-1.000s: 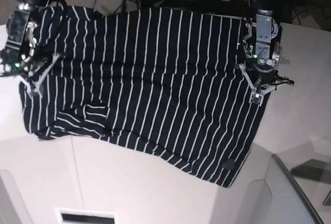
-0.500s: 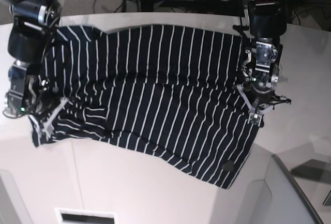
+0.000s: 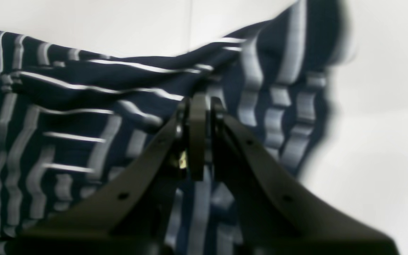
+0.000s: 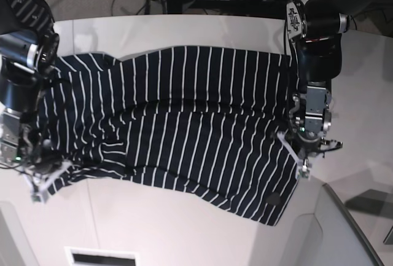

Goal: Layout the t-shirt on the table in an organized manner, then fold the t-shirt properly
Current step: 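Drag the shirt edge with the right gripper to straighten it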

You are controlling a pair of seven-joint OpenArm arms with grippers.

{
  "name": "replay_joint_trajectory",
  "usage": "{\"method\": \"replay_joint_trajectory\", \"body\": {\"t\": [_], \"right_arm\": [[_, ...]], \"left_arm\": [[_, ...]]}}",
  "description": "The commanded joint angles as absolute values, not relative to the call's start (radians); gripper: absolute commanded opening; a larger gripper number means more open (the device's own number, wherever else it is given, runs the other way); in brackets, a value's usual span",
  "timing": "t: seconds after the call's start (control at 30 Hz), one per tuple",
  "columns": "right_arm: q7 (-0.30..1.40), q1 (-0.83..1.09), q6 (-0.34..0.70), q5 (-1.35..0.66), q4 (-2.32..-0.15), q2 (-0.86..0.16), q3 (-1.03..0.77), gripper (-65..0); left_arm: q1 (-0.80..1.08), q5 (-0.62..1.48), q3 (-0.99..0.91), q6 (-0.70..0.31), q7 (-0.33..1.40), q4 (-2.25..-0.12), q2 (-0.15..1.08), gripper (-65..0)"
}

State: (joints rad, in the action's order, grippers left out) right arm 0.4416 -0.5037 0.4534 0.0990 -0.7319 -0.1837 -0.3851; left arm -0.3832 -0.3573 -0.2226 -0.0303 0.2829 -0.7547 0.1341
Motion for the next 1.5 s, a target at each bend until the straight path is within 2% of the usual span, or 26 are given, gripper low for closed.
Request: {"method": "replay_joint_trajectory", "body": {"t": [0.0, 0.17, 0.3, 0.37, 0.47, 0.53, 0.6, 0.77, 0.97, 1.13, 1.47], "right_arm": [[0.464, -0.509, 0.452, 0.087, -0.812, -0.211, -0.394, -62.1], [0.792, -0.245, 0.476, 0.051, -1.38, -0.177, -0.513, -60.2], [0.928, 0.007, 0.642, -0.151, -1.712, -0.119, -0.591, -45.5], [0.958, 0.105, 0.679, -0.249, -1.776, -0.076, -0.607, -38.1], [0.96, 0.206, 0.679, -0.325, -1.796, -0.025, -0.608, -28.2], [0.96, 0.252, 0.68, -0.361, -1.793, 0.013, -0.607, -19.2], [0.958, 0.286, 0.682, -0.387, -1.784, 0.05, -0.607, -14.6], [0.957, 0.311, 0.685, -0.417, -1.647, 0.082, -0.608, -18.9], [0.871, 0.323, 0.685, -0.42, -1.581, 0.091, -0.608, -19.5], [0.86, 0.288, 0.685, -0.479, -1.475, 0.082, -0.608, -19.4], [0.862, 0.196, 0.685, -0.483, -1.3, 0.067, -0.723, -20.1]], "left_arm": [[-0.404, -0.321, -0.223, -0.024, 0.271, -0.816, 0.143, -65.0], [-0.18, -0.097, -0.222, -0.056, 0.403, -1.19, 0.188, -65.0], [0.068, -0.004, -0.222, -0.094, 0.403, -1.422, 0.223, -65.0], [0.174, 0.03, -0.222, -0.094, 0.401, -1.483, 0.234, -65.0], [0.289, 0.09, -0.257, -0.094, 0.4, -1.532, 0.237, -65.0], [0.348, 0.147, -0.294, -0.097, 0.4, -1.555, 0.231, -65.0], [0.383, 0.199, -0.317, -0.117, 0.4, -1.564, 0.229, -65.0], [0.404, 0.232, -0.317, -0.13, 0.398, -1.547, 0.229, -65.0], [0.394, 0.173, -0.314, -0.13, 0.283, -1.511, 0.229, -65.0], [0.317, 0.042, -0.278, -0.13, 0.277, -1.403, 0.228, -65.0], [0.166, 0.024, -0.269, -0.13, 0.278, -1.308, 0.205, -65.0]]}}
